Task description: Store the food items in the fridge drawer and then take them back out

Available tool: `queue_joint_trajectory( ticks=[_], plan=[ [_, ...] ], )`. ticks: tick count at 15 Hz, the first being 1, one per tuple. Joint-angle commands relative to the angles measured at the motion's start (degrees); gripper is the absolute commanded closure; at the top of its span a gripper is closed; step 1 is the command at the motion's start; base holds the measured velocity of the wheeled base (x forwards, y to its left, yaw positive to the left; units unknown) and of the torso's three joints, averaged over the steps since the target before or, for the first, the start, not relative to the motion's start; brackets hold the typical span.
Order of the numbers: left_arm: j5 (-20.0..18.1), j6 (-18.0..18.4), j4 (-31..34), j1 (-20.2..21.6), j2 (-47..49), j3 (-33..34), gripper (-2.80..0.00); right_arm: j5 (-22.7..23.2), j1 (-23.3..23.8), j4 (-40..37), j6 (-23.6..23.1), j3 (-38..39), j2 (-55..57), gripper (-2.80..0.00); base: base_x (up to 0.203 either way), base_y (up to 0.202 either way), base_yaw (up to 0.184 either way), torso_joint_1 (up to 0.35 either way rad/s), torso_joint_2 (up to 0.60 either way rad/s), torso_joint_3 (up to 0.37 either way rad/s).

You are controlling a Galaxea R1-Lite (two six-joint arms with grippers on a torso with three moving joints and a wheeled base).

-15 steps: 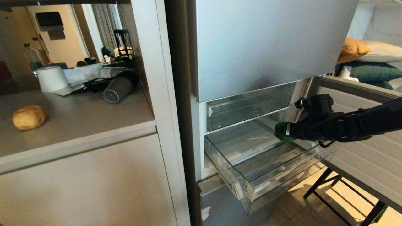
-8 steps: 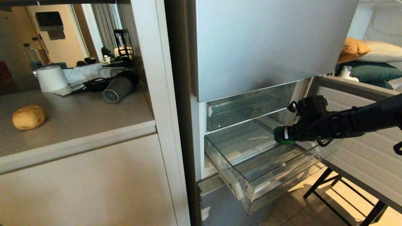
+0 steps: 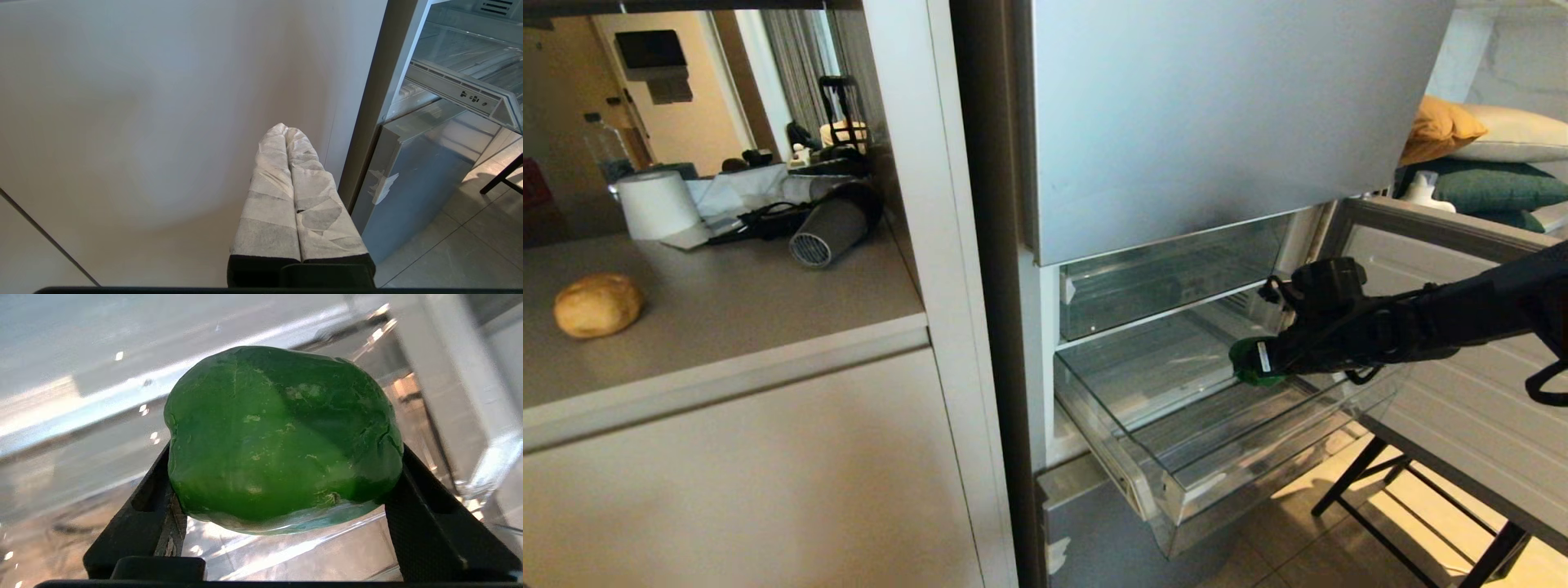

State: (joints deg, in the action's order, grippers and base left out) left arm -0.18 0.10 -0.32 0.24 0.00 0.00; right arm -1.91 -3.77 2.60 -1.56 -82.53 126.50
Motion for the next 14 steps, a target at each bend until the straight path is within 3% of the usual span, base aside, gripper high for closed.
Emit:
queue_joint_trajectory(
  ticks=[1, 4, 14],
  plan=[
    [0.01, -0.01, -0.03, 0.02, 0.0, 0.18, 0.0, 0.61, -0.01, -1.61, -0.1, -1.17, 0.78, 0.0, 0.0, 0.0, 0.0, 0.0, 0.0, 0.0],
    [0.01, -0.01, -0.03, 0.02, 0.0, 0.18, 0.0, 2.78, -0.01, -4.79, -0.02, -2.11, 1.05, 0.0, 0.0, 0.0, 0.0, 0.0, 0.0, 0.0],
    [0.01, -0.01, -0.03, 0.02, 0.0, 0.18, 0.0, 3.22, -0.19, -6.0, -0.12, -2.45, 2.09, 0.0, 0.0, 0.0, 0.0, 0.0, 0.0, 0.0]
  ],
)
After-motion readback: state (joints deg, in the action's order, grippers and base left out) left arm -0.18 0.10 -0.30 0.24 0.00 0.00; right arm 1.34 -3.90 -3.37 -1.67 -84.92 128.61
